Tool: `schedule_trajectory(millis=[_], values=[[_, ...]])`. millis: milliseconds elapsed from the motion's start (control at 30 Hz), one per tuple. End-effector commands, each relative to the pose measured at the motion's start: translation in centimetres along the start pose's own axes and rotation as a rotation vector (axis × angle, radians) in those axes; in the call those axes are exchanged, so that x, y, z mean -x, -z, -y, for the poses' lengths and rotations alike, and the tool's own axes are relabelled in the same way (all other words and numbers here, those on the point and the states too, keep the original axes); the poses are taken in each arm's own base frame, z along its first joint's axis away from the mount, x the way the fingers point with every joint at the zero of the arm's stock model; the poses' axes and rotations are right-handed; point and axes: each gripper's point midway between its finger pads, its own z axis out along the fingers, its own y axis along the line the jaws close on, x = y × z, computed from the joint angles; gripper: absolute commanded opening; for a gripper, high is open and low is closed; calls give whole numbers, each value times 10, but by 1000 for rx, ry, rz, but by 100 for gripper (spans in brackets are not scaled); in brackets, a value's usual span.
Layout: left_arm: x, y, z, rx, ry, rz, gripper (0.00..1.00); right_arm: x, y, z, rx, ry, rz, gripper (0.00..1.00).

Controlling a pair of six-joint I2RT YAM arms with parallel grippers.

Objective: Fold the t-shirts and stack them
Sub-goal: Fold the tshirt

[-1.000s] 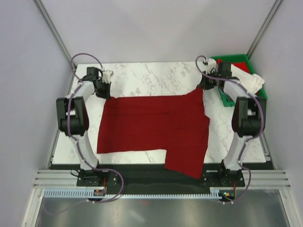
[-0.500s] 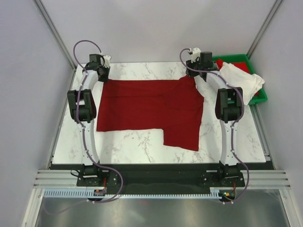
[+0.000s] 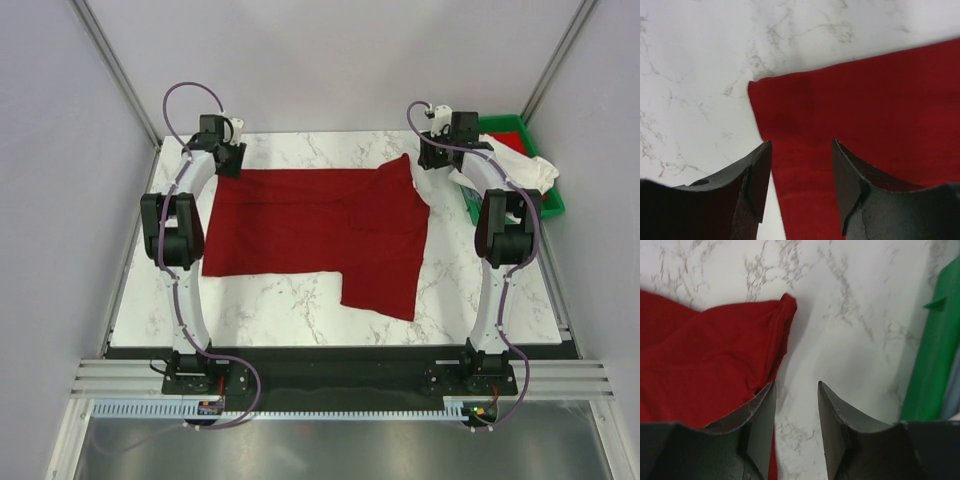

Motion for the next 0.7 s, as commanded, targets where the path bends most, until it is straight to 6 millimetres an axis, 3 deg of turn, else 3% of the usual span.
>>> schedule_trajectory(millis=[0,133,267,667], values=[[5,20,9,3,-24,6,57,-20,6,-31,110,26,-82,46],[-7,15,16,-11,-36,-28,56,-44,1,-29,112,39,-159,45],[-5,17,18,-20,-29,-22,55,-61,-2,-25,87,43,-212,43],[-3,17,23,-30,-30,-17,54,-82,-9,-23,52,125,-304,42]])
